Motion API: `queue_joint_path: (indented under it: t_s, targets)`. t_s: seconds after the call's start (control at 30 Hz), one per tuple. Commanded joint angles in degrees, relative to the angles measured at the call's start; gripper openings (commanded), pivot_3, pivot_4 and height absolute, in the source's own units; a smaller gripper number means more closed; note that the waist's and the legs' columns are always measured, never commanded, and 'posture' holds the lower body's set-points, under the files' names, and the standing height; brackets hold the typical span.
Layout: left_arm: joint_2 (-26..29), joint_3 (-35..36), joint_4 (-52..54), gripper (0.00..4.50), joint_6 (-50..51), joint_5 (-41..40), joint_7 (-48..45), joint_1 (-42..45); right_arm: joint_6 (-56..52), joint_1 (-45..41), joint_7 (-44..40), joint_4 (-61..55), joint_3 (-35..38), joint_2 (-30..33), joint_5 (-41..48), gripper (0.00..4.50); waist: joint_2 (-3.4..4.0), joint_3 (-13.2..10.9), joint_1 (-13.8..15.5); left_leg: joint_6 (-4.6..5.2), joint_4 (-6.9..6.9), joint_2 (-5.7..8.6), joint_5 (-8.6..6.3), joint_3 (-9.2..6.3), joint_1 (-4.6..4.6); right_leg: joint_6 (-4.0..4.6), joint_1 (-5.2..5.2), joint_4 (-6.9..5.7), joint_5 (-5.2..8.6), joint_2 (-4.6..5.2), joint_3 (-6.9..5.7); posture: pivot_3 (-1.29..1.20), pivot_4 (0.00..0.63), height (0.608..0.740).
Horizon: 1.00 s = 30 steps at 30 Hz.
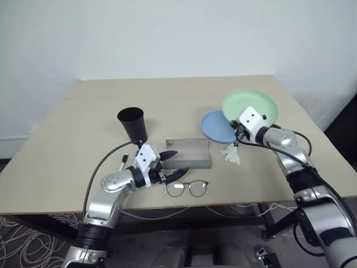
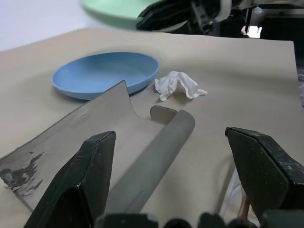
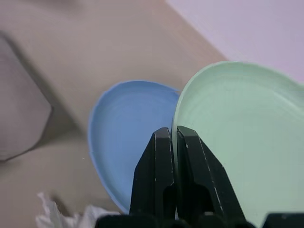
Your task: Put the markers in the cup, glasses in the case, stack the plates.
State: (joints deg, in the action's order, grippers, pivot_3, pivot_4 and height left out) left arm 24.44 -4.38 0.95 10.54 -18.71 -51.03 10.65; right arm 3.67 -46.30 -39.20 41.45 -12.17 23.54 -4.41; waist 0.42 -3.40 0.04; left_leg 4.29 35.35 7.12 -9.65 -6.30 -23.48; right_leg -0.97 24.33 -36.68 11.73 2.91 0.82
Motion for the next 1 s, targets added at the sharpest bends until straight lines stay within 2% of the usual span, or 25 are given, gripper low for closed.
queue_joint_path:
  t_s: [0.03, 0.37, 0.4, 0.5, 0.63, 0.87, 1.0]
  targets:
    - [0.4, 1.1, 2.0, 3.92, -0.8, 0.0, 0.8, 0.1, 7.8, -6.3, -3.2, 8.6, 0.6, -1.7, 0.1, 0.04, 0.01, 0.0, 0.0, -0.03, -0.02, 0.0, 0.02, 0.0, 0.0, 0.13, 0.02, -0.01, -0.08, -0.02, 0.02, 0.0, 0.0, 0.738]
    - [0.6, 1.4, 4.4, 3.92, -0.7, -0.2, 2.7, -1.9, 15.2, -13.4, -6.3, 25.4, 1.1, -6.3, -1.5, 0.04, 0.05, 0.0, 0.0, -0.2, -0.18, 0.0, 0.12, -0.03, 0.22, 0.23, -0.01, -0.11, -0.14, -0.13, 0.08, 0.0, 0.0, 0.738]
    - [0.6, 1.4, 4.6, 3.92, -0.6, -0.2, 2.9, -2.0, 15.6, -13.7, -6.0, 26.2, 1.2, -6.5, -1.7, 0.49, 0.06, 0.0, 0.0, -0.23, -0.24, 0.0, 0.14, -0.03, 0.29, 0.22, -0.03, -0.12, -0.13, -0.13, 0.1, 0.0, 0.0, 0.738]
    - [0.7, 1.5, 5.0, 3.92, -0.5, -0.3, 3.1, -2.4, 16.1, -14.5, -4.9, 27.5, 2.1, -7.0, -1.5, 1.28, 0.07, 0.0, 0.0, -0.3, -0.4, 0.0, 0.19, -0.03, 0.44, 0.2, -0.07, -0.14, -0.09, -0.15, 0.14, 0.0, 0.0, 0.738]
    - [0.9, 1.6, 5.3, 3.92, -0.3, -0.4, 3.2, -2.5, 17.1, -14.6, -3.6, 27.6, 3.3, -6.9, -1.4, 2.69, 0.07, 0.0, 0.0, -0.32, -0.58, 0.0, 0.2, -0.04, 0.81, 0.31, -0.29, -0.19, -0.04, -0.14, 0.24, 0.0, 0.0, 0.738]
    - [0.9, 1.5, 4.8, 3.92, -0.2, -0.4, 3.1, -1.5, 13.6, -12.4, -6.1, 22.1, 6.2, -3.4, 0.6, 2.69, 0.09, 0.0, 0.0, -0.33, -0.57, 0.01, 0.2, -0.03, 0.83, 0.33, -0.29, -0.24, -0.05, -0.14, 0.28, 0.0, 0.0, 0.738]
    - [0.9, 1.5, 4.3, 3.92, -0.3, -0.5, 2.8, -1.0, 5.2, -6.5, -9.5, 11.6, 8.1, -0.9, 3.5, 2.69, 0.07, 0.0, 0.0, -0.33, -0.57, 0.01, 0.2, -0.03, 0.82, 0.32, -0.29, -0.22, -0.04, -0.13, 0.29, 0.0, 0.0, 0.738]
